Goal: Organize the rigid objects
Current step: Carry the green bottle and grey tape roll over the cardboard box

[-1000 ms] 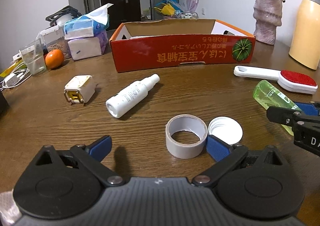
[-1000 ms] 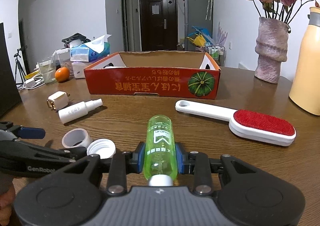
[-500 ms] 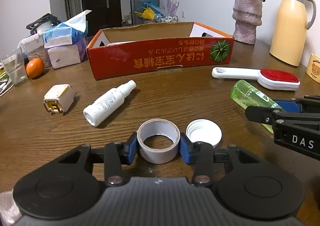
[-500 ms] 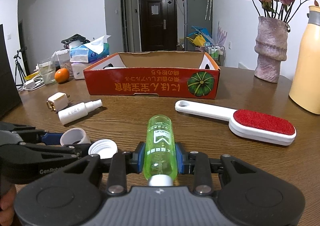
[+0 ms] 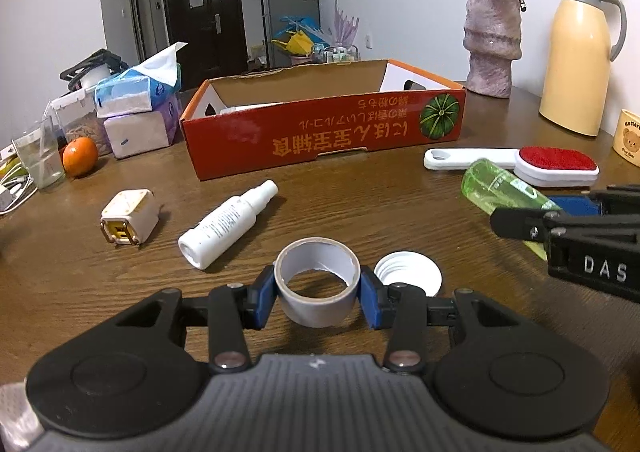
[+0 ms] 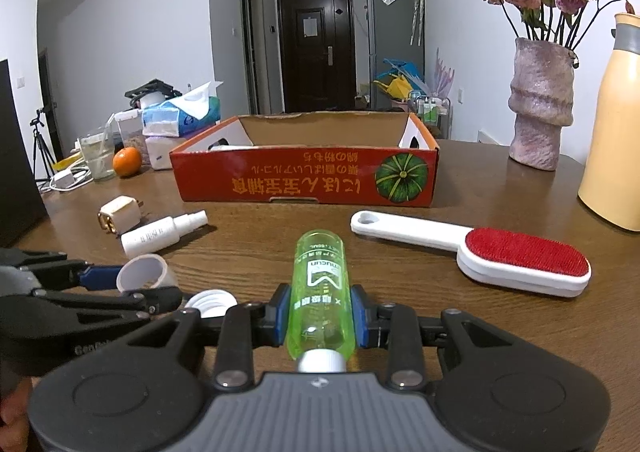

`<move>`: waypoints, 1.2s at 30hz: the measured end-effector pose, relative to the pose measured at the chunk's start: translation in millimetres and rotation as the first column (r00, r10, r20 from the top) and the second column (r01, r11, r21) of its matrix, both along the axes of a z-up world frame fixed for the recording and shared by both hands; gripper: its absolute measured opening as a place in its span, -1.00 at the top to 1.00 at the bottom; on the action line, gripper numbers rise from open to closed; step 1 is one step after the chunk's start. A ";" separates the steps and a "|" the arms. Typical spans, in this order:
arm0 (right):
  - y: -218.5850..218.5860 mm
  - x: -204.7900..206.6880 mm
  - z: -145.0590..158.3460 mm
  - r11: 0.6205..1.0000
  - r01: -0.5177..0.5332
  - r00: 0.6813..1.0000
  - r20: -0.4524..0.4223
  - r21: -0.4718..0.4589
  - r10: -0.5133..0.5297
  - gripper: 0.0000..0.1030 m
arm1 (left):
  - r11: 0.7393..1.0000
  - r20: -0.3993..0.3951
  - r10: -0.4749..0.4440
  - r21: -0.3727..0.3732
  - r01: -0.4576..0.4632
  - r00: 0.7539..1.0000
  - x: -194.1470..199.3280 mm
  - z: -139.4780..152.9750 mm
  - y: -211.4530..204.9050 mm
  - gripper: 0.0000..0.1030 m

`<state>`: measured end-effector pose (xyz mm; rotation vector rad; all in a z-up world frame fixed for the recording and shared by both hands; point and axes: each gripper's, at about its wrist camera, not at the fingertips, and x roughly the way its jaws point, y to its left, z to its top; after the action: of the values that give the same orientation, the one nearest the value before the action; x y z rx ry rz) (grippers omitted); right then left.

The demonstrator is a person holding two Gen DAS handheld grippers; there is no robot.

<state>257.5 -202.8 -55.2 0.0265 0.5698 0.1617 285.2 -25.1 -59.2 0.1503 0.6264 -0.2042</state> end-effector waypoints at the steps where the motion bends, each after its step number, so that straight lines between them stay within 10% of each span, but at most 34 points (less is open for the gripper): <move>1: -0.2 0.3 1.2 1.000 0.002 1.000 0.004 0.001 -0.002 0.42 | 1.000 0.006 -0.001 0.000 0.001 1.000 -1.0 1.7 -0.1 0.14; 36: 5.6 43.7 57.4 0.999 0.024 0.993 0.113 0.033 -0.028 0.42 | 0.989 0.134 0.104 -0.114 -0.089 0.986 45.5 70.6 -3.5 0.14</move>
<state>301.3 -197.1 2.2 0.0551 0.4529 0.1462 330.7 -28.5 11.4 0.0295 0.4810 -0.1318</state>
